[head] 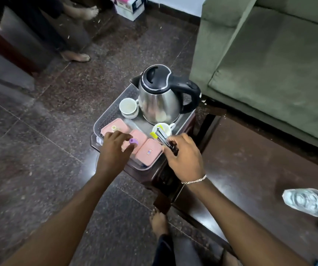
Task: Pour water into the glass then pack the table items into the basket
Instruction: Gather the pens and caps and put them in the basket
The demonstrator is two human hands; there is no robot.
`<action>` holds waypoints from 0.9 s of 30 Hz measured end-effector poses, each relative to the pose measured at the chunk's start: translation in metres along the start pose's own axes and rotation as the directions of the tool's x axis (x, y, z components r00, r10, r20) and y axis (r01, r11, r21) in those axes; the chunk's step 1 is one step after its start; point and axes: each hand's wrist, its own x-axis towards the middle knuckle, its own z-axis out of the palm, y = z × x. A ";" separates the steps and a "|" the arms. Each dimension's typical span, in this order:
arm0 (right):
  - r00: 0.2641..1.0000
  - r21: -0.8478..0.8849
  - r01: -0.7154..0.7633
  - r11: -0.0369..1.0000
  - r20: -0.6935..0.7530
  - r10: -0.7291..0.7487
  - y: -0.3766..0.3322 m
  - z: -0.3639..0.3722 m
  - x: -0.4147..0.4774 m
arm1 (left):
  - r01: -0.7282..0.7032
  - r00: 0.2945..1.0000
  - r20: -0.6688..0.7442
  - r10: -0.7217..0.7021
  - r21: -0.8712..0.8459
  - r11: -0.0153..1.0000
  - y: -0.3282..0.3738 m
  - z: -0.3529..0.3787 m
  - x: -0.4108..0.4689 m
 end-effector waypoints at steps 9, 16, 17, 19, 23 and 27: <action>0.991 -0.337 0.123 0.933 0.099 -0.095 -0.049 0.063 0.065 | -0.171 0.985 -0.033 0.172 0.024 0.985 -0.019 0.014 0.012; 0.998 -0.359 0.044 0.932 0.064 -0.022 -0.064 0.086 0.075 | -0.130 0.991 0.016 0.130 0.011 0.991 -0.014 0.009 0.010; 0.998 -0.341 0.041 0.939 0.058 -0.022 -0.064 0.088 0.072 | -0.112 0.993 0.025 0.112 -0.002 0.994 -0.014 0.008 0.011; 0.997 -0.311 0.042 0.950 0.067 -0.022 -0.062 0.092 0.066 | -0.073 0.997 0.036 0.074 -0.035 0.997 -0.015 0.006 0.013; 0.998 -0.247 0.006 0.969 0.057 0.008 -0.059 0.095 0.050 | -0.019 0.995 0.101 0.022 -0.028 0.999 -0.017 0.004 0.013; 0.998 -0.255 -0.007 0.967 0.065 0.024 -0.055 0.095 0.033 | 0.002 0.990 0.140 0.002 -0.024 1.000 -0.017 0.003 0.014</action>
